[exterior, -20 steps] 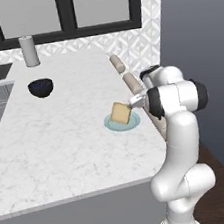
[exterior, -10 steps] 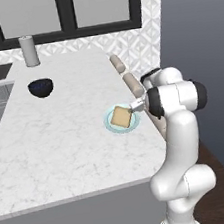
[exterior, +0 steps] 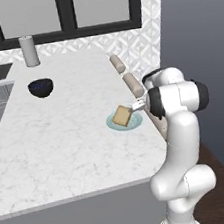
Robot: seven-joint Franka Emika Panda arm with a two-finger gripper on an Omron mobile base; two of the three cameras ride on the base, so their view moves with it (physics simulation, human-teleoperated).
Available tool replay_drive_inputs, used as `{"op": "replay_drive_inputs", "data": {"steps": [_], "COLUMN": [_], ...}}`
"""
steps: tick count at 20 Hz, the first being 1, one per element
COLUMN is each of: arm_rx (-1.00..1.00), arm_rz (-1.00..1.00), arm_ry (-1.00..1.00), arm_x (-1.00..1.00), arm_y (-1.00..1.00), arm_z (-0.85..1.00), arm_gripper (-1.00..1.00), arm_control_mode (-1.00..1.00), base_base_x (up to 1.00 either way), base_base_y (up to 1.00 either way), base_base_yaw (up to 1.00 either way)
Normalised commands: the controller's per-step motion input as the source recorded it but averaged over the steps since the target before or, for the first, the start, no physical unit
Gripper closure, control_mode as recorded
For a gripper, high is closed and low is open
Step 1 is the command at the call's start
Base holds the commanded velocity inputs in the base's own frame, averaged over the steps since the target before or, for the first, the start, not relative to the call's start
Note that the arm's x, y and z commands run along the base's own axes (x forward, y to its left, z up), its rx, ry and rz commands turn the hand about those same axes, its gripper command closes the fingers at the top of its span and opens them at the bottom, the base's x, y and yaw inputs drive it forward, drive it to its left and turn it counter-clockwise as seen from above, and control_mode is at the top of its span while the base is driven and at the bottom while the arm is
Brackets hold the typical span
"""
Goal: Start the toaster. Once the lever pops up, take the bread to the plate on the dining counter.
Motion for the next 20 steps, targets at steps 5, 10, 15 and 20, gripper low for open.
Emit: {"op": "replay_drive_inputs", "data": {"steps": [5, 10, 15, 20], "arm_rx": [-0.01, -0.06, -0.17, -0.15], "arm_rz": [-0.25, -0.3, -0.39, -0.41], "arm_ry": [0.1, 0.34, 0.46, 0.42], "arm_x": [0.0, 0.0, 0.1, 0.01], "arm_y": [-0.2, -0.39, -0.12, -0.06], "arm_z": [0.0, 0.0, -0.01, 0.0], "arm_gripper": [-1.0, -1.0, -1.0, -1.0], "arm_control_mode": [-1.0, -1.0, -1.0, -1.0], "base_base_x": [0.0, 0.0, 0.0, 0.0], "base_base_y": [0.0, 0.0, 0.0, 0.0], "base_base_yaw": [0.0, 0.0, 0.0, 0.0]}}
